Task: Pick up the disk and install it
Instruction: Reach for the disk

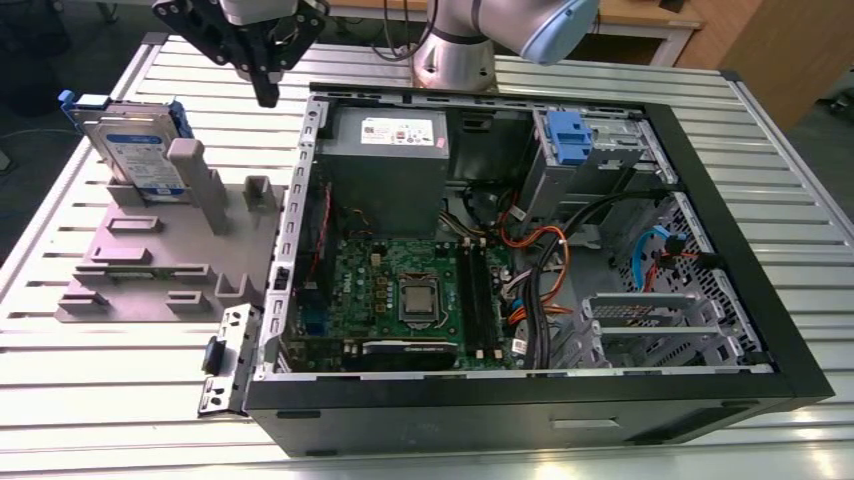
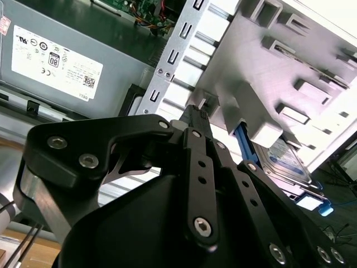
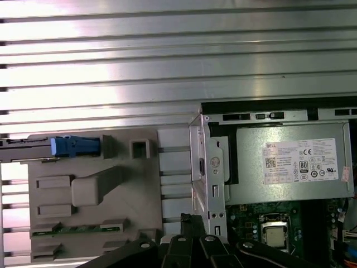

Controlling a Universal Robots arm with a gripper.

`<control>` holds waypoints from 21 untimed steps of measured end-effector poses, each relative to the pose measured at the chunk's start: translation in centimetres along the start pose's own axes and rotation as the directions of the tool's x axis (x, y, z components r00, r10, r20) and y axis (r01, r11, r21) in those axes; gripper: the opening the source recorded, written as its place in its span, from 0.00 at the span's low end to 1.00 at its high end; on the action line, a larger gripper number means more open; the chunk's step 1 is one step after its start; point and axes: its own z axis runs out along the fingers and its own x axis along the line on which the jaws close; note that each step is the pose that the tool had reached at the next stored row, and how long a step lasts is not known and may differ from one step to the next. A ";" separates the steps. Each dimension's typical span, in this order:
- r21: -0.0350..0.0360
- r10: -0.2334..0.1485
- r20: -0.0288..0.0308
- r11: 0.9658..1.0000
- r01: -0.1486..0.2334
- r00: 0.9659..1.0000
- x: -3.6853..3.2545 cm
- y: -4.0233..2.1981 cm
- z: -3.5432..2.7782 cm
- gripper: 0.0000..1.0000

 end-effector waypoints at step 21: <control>0.000 0.000 0.000 1.000 0.000 1.000 0.67 -0.04 0.01 0.11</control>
